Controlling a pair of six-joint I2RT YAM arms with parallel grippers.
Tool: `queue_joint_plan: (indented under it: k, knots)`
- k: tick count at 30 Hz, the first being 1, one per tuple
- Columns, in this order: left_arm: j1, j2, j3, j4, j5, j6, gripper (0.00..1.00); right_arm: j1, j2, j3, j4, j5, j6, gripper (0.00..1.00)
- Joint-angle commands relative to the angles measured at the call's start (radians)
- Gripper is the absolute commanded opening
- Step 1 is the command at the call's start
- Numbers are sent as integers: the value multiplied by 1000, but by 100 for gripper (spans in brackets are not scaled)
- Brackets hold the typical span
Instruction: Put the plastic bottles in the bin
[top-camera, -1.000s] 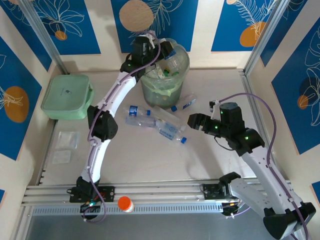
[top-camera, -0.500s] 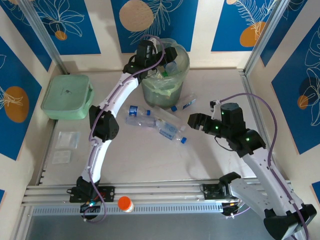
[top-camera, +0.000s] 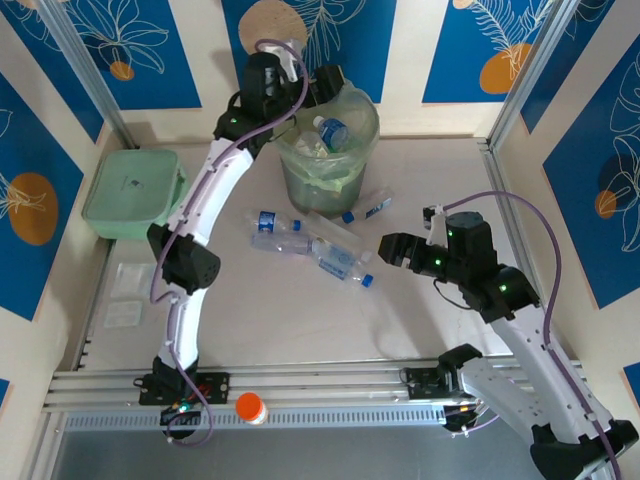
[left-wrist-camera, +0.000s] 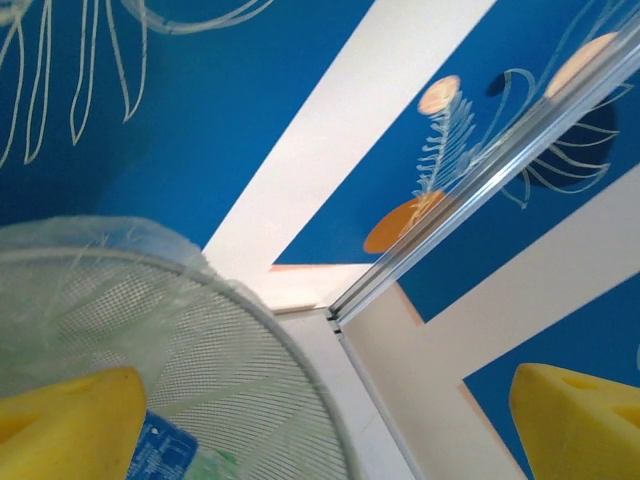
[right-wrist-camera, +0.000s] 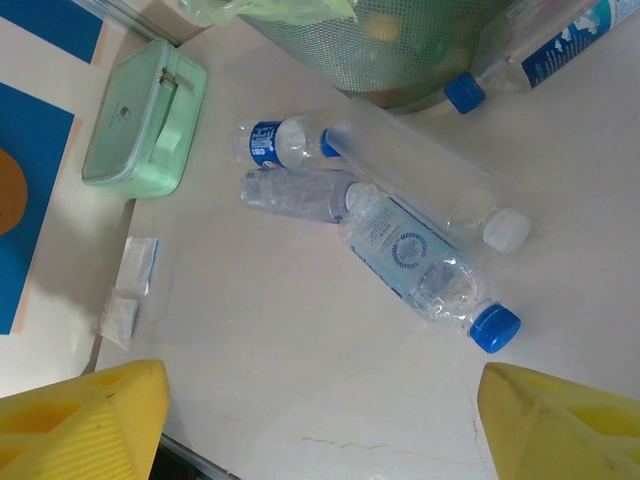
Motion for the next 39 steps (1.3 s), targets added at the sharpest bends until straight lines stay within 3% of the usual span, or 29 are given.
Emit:
queue_joint_plan:
  k: [1,7,12,16,19,29,39]
  knots:
    - [-3,-146,-75,-48,41,58,92,13,-6,43,-33,-33,-42,81]
    - [-61,-524,-598,12,-33,93,89,48,18,48,-49,-30,-81,81]
    - [-68,-793,-960,3,11,10,87,83,106,63,-48,-14,-166,81]
    - [-66,-973,-1210,-52,23,-12,86,204,277,132,-121,239,-308,81]
    - [-66,-1099,-1340,-87,-2,18,87,212,391,161,-109,248,-344,83]
    - [-66,-1355,-1521,-160,-249,293,89,211,743,273,-57,187,-362,85]
    - [-68,-1428,-1602,-109,-251,313,89,269,904,344,-140,311,-383,88]
